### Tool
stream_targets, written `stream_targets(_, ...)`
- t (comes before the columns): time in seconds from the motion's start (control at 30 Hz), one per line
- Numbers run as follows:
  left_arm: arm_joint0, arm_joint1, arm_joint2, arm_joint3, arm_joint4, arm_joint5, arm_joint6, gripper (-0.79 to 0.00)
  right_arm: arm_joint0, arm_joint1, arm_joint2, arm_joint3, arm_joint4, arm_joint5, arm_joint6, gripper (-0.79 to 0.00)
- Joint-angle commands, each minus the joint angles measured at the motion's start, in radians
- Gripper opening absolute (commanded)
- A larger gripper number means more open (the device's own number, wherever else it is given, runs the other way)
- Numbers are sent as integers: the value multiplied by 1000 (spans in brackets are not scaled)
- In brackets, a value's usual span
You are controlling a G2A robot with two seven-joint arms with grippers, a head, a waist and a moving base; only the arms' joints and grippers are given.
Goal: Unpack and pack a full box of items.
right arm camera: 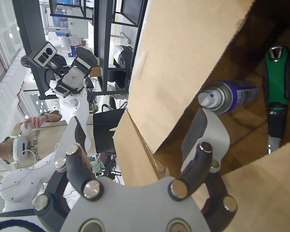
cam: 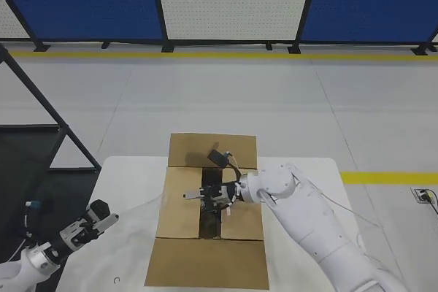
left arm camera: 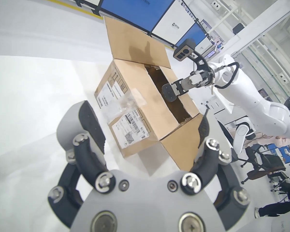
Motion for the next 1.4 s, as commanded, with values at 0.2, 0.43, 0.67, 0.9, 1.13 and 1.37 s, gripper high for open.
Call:
stream_targets(0.2, 7, 2, 7, 0, -1, 6, 23, 0, 37, -32, -39, 85, 25, 2, 13, 0)
stream_targets(0.43, 11, 5, 12, 3, -2, 9, 30, 0, 61, -57, -37, 162, 114, -88, 74, 0)
stream_targets(0.67, 5, 9, 16, 3, -14, 13, 17, 0, 75, -74, -23, 222, 195, -170, 125, 0)
stream_targets(0.9, -3, 13, 21, 10, -16, 13, 12, 0, 81, -82, 4, 262, 277, -240, 178, 0)
stream_targets(1.13, -13, 16, 27, 25, -6, 37, 23, 0, 94, -96, 22, 257, 349, -284, 200, 0)
stream_targets(1.37, -8, 17, 20, 45, -4, 42, 53, 0, 117, -137, -10, 239, 370, -280, 158, 0)
